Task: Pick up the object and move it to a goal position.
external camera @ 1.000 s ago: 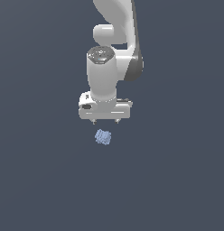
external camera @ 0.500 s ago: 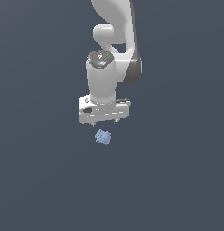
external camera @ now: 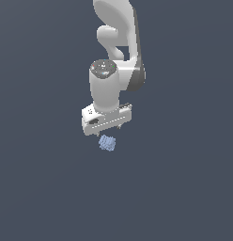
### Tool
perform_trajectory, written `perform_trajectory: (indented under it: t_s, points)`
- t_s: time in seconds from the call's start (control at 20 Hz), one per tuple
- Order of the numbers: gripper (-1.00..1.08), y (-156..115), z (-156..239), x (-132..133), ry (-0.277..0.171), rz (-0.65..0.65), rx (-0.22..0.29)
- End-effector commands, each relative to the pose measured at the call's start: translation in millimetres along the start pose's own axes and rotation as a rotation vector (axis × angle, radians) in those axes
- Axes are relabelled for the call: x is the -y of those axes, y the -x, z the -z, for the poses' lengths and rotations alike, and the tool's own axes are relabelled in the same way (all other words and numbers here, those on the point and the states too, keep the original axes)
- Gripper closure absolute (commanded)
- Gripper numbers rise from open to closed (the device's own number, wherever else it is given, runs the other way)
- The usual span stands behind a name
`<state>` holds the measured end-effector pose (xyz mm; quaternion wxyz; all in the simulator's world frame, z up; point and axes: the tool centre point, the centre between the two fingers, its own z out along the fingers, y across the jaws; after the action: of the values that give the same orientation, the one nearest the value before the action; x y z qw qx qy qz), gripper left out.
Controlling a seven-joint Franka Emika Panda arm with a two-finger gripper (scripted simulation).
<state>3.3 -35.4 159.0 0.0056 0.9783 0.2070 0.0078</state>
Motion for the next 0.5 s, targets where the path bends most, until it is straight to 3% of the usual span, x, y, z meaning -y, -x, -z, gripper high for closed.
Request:
perform_trajectory:
  t_s: [0.0, 0.45]
  points:
    - [-0.92, 0.5, -4.6, -1.0, 0.0, 0.07, 0.002]
    - [-0.92, 2.5, -20.7, -4.2, -0.003, 0.314, 0.008]
